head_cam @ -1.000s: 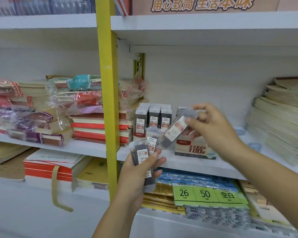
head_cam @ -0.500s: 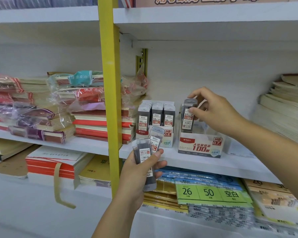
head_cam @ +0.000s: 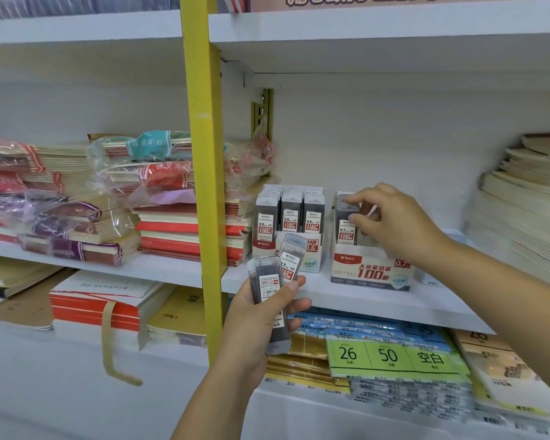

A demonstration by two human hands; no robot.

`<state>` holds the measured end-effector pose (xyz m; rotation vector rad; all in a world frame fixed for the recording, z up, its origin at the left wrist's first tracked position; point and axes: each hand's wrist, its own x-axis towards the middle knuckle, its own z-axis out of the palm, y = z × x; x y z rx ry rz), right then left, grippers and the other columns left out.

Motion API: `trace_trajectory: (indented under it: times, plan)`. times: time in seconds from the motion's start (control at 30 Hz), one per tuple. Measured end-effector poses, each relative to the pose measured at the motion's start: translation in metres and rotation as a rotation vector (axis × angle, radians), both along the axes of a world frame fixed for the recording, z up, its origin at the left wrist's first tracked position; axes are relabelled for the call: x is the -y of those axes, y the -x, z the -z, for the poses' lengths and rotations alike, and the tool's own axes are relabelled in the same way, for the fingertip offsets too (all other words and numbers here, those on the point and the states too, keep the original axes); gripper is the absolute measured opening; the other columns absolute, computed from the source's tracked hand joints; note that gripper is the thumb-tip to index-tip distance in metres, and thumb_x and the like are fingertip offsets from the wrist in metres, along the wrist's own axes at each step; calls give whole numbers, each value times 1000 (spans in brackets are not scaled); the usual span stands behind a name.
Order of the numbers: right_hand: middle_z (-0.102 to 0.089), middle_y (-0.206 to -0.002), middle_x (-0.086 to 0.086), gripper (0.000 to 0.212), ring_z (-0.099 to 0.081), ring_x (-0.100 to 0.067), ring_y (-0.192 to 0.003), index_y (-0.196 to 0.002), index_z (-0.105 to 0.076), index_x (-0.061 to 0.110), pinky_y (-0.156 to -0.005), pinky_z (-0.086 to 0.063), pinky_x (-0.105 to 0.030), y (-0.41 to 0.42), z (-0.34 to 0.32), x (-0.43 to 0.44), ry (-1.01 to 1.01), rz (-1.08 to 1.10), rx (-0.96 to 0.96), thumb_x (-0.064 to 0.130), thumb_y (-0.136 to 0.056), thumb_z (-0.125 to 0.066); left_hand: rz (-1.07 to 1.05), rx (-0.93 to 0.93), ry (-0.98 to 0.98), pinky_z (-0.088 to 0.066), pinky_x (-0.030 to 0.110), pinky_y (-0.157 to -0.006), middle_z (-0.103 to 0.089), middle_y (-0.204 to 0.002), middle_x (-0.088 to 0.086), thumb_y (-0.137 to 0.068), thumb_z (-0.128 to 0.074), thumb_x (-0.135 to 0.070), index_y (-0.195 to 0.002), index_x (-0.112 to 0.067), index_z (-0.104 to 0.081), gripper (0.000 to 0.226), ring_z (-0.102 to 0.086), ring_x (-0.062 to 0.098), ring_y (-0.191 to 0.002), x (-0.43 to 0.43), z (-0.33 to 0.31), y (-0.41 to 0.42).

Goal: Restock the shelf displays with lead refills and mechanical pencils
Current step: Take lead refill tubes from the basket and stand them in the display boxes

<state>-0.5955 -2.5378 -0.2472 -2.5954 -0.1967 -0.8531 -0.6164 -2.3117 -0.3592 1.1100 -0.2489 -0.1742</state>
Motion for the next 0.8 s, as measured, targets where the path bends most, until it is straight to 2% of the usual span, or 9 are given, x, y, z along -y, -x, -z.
trace_trajectory:
  times: [0.1,0.17,0.27,0.33,0.4,0.53,0.67,0.73,0.8]
  plan:
    - [-52,-105,7,37,-58,-11,-87,-133,-57,28,-78,-47,-26,3,2,0,30,38,-28,26,-95,-58,22,22,-2,-56,24,-54,-78,-109,0,-59,-83,-39,-119,-27,-64,64,-77,20,-87,1,-1,2]
    - [-50,-106,10,38,-56,-5,-83,-135,-53,32,-74,-44,-20,12,3,-5,-6,57,36,28,-97,-54,32,43,-7,-56,23,-55,-77,-110,0,-64,-80,-38,-121,-27,-64,60,-77,20,-88,1,-2,4]
    - [-56,-93,21,28,-57,3,-79,-120,-59,37,-67,-44,-13,39,12,-21,-170,-36,177,35,-93,-51,49,92,-36,-55,22,-55,-77,-112,-2,-72,-75,-39,-121,-29,-62,52,-76,20,-90,3,-5,6]
    - [-63,-91,19,25,-61,0,-78,-116,-57,45,-65,-48,-16,54,24,-35,-297,-150,45,38,-92,-56,68,120,-58,-55,22,-56,-77,-112,-2,-75,-73,-40,-121,-31,-62,48,-76,20,-90,5,-7,9]
    - [-67,-94,15,32,-64,-3,-76,-119,-53,48,-63,-49,-18,60,36,-49,-428,-249,-132,35,-91,-61,96,140,-73,-56,21,-57,-77,-112,-1,-77,-72,-41,-121,-31,-61,46,-76,21,-91,7,-8,12]
    - [-75,-87,7,26,-67,-5,-72,-111,-63,32,-57,-44,-9,62,47,-56,-653,-341,-142,16,-91,-65,144,111,-59,-59,24,-61,-76,-113,0,-82,-73,-37,-120,-31,-63,40,-75,23,-99,9,-7,16]
    - [-76,-86,6,26,-71,-11,-74,-107,-61,32,-57,-49,-17,64,47,-48,-753,-322,-105,13,-90,-66,155,57,-24,-61,28,-62,-76,-113,1,-84,-71,-34,-118,-26,-65,36,-74,23,-103,7,-5,13]
    - [-76,-85,4,28,-71,-14,-72,-107,-56,32,-57,-51,-22,65,45,-45,-737,-307,-114,12,-90,-66,169,62,-41,-61,30,-65,-76,-113,2,-89,-66,-35,-119,-25,-64,32,-74,24,-102,6,-3,11]
    - [-76,-86,4,27,-71,-12,-70,-104,-56,33,-57,-52,-23,67,41,-41,-701,-307,-96,12,-90,-65,191,79,-46,-63,34,-71,-76,-115,3,-86,-64,-39,-121,-25,-62,38,-74,27,-104,7,-1,10]
